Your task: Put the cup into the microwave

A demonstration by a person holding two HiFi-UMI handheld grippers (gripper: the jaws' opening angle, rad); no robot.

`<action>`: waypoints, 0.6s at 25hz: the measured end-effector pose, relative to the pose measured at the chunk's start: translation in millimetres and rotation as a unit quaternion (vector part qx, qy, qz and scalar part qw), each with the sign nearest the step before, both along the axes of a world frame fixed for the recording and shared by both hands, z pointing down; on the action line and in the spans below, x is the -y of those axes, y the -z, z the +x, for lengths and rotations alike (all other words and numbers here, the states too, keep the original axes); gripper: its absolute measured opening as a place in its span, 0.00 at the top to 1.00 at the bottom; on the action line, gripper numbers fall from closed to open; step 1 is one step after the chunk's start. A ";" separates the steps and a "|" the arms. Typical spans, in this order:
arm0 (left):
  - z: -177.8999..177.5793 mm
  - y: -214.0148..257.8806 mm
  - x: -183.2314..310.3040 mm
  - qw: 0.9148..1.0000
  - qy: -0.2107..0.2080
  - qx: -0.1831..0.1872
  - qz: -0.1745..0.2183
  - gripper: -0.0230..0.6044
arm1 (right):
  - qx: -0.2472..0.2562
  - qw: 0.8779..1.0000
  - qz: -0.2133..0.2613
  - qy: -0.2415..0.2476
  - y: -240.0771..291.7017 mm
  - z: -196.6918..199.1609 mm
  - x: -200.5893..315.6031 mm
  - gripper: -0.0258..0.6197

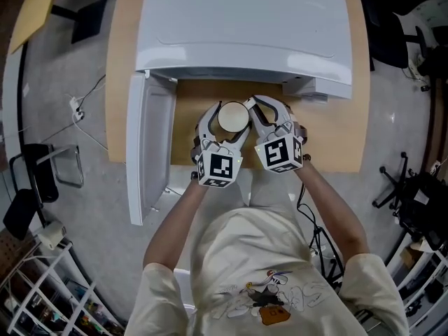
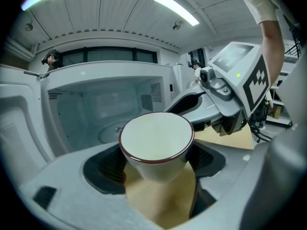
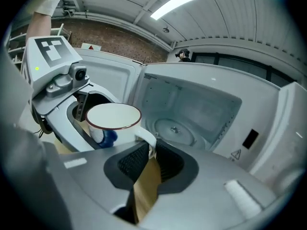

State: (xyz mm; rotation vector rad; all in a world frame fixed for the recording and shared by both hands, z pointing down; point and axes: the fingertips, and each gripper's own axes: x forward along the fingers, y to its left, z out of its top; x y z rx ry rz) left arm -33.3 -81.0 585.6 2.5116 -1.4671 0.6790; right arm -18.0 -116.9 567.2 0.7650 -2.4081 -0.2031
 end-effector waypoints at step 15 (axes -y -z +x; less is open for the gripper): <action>-90.3 16.7 96.9 0.988 0.151 -0.037 -0.007 0.34 | 0.046 0.990 -0.044 -0.123 28.1 -36.3 56.9 0.84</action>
